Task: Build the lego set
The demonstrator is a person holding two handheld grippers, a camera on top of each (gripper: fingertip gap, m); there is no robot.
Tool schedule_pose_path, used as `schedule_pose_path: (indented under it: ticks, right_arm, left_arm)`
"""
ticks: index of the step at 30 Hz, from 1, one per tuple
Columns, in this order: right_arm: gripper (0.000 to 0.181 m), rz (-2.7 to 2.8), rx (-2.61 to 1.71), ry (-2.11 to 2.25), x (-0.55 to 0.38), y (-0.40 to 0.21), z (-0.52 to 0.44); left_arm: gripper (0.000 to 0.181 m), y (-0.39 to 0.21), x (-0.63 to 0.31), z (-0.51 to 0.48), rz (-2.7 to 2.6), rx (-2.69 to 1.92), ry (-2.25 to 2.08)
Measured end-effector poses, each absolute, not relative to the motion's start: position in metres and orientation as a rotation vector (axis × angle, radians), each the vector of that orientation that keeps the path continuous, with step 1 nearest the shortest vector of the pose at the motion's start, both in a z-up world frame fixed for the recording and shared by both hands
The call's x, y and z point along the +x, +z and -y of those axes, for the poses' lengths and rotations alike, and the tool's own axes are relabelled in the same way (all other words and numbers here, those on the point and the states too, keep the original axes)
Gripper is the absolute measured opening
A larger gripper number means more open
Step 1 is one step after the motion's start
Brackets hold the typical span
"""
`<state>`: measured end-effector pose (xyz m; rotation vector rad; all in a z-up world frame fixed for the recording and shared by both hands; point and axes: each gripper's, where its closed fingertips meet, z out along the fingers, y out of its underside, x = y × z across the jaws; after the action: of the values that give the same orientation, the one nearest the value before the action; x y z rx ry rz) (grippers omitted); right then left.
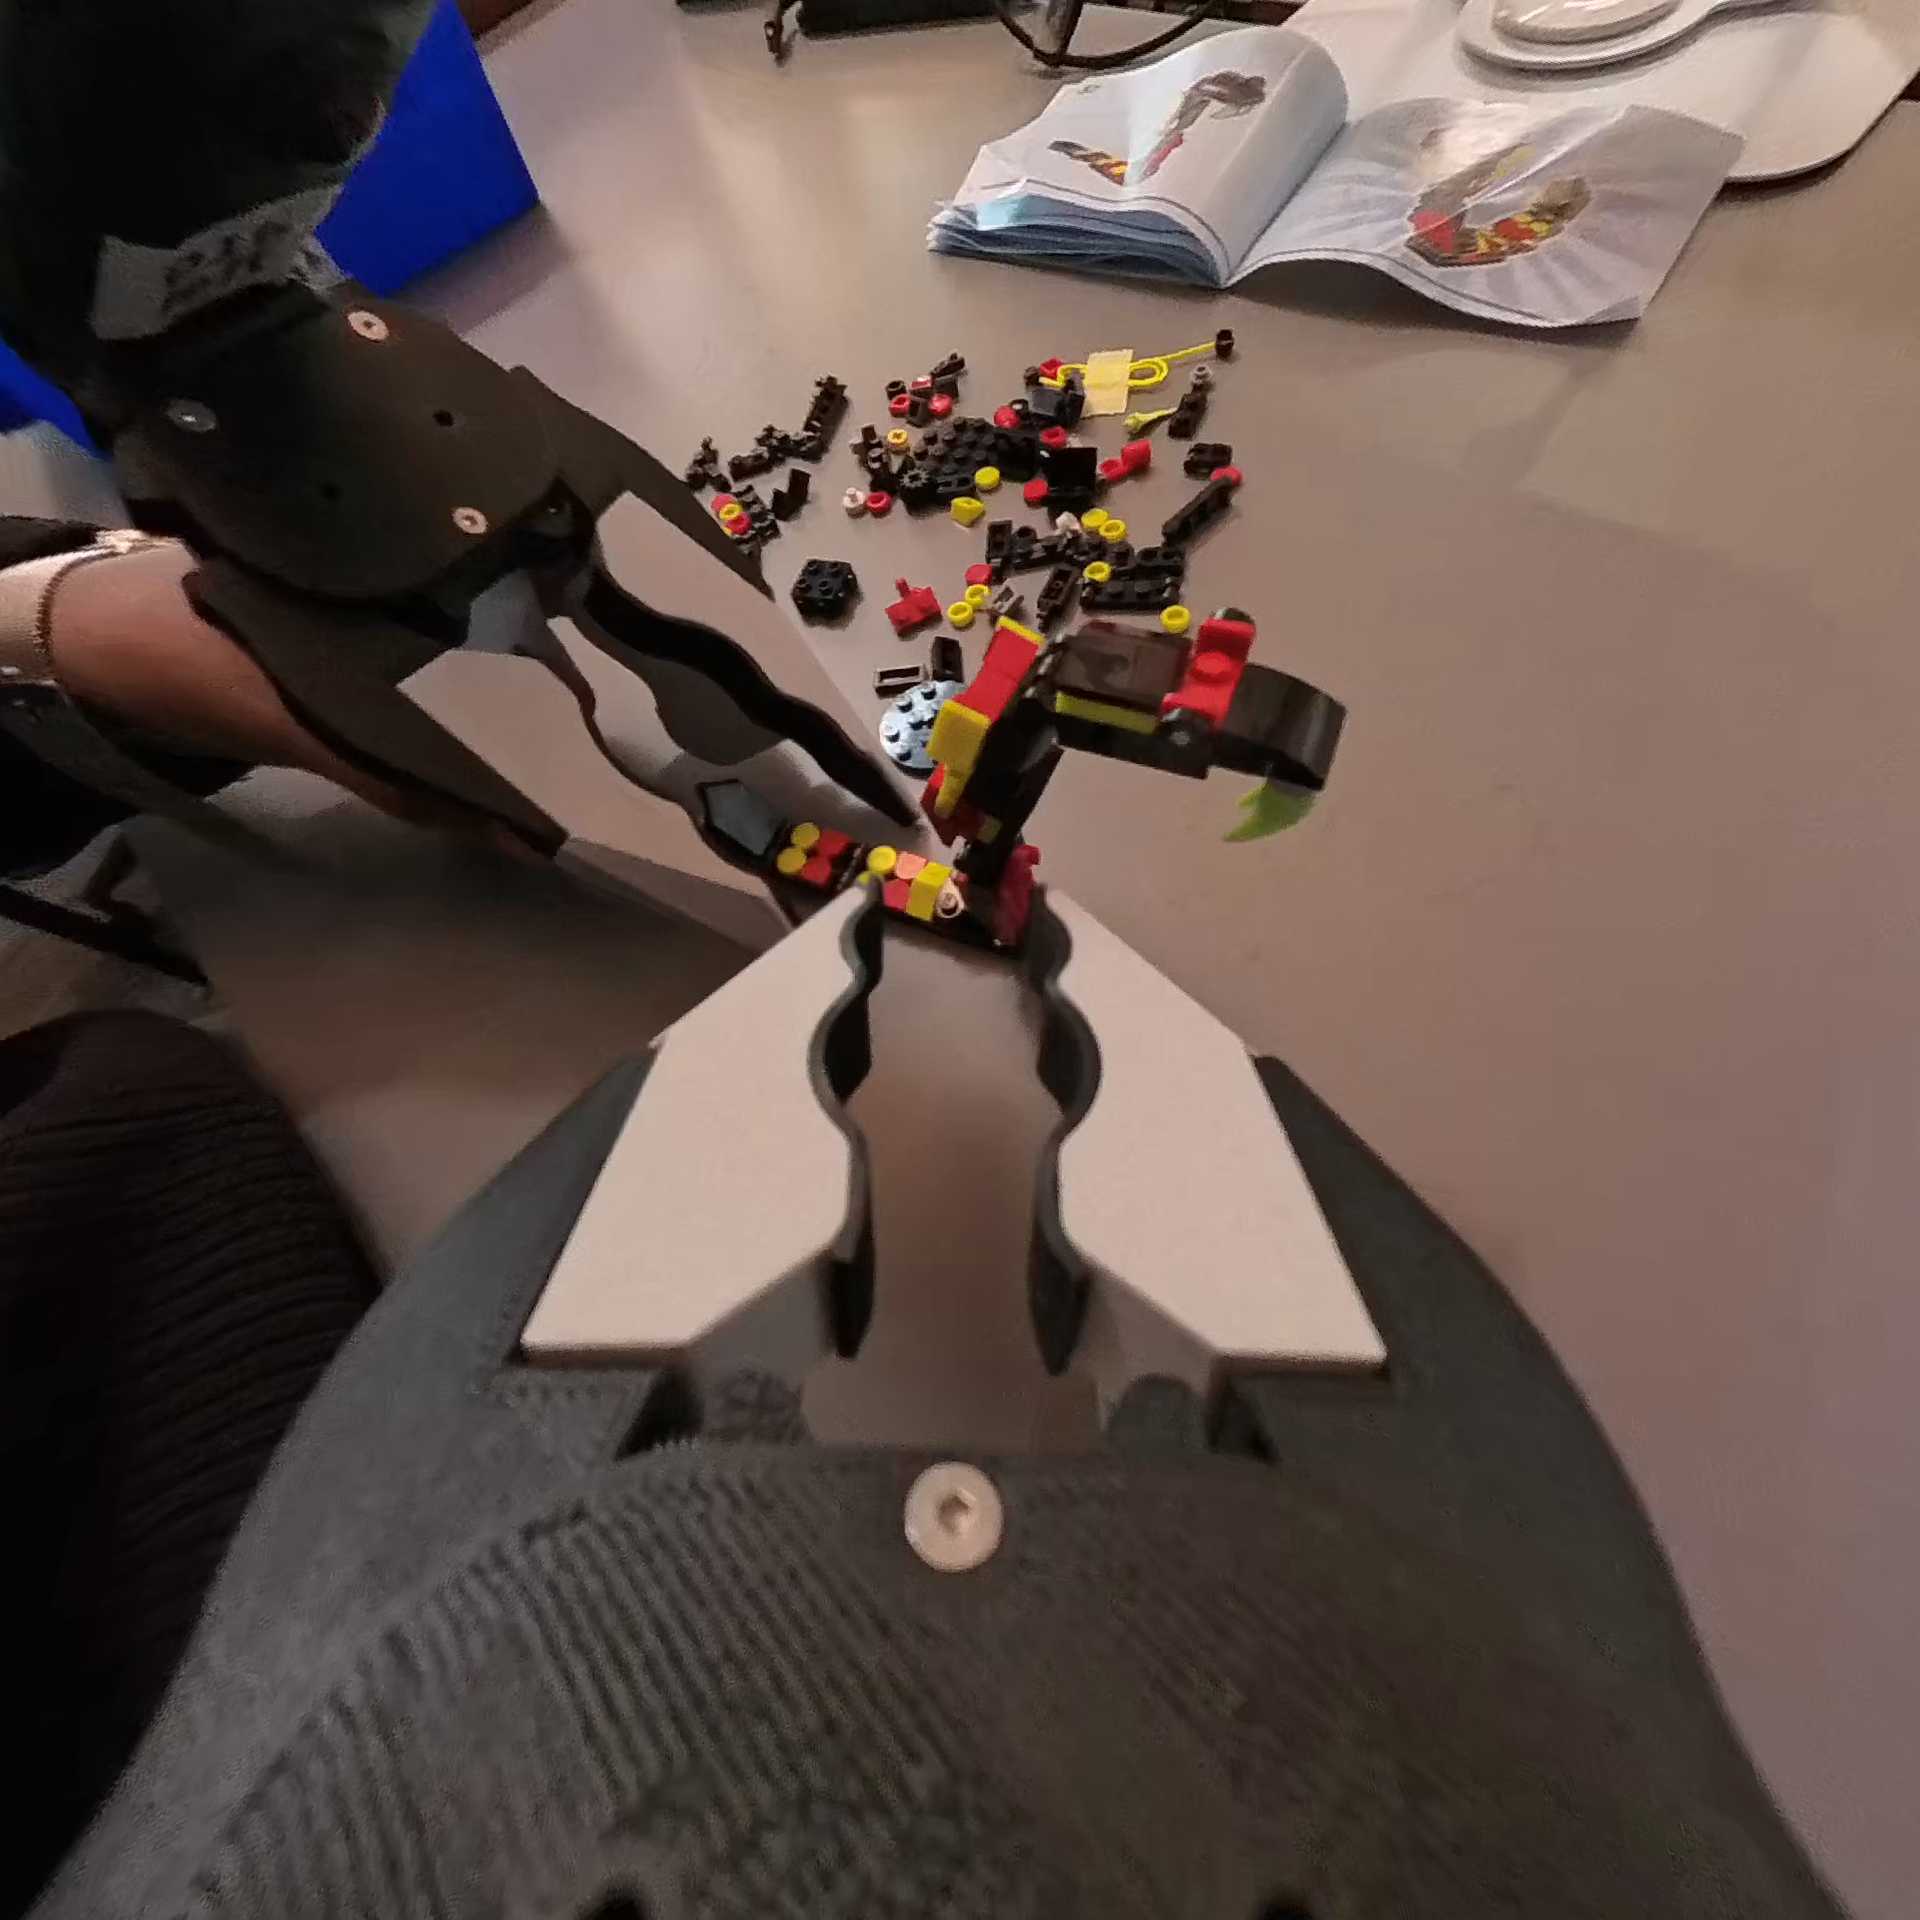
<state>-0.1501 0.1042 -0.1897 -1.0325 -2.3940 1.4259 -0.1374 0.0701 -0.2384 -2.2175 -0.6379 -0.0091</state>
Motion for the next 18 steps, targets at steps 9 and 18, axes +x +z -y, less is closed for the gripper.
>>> schedule_pose_path:
  ticks: [9, 18]
  right_arm:
    - [0.033, 2.404, -0.938, 1.204, -0.156, -0.207, -0.097]
    - [0.035, 2.396, -0.973, 1.203, -0.161, -0.21, -0.099]
  left_arm:
    - [0.037, -0.241, -0.14, -0.078, 0.617, -2.238, 0.063]
    - [0.03, -0.24, -0.138, -0.078, 0.625, -2.224, 0.02]
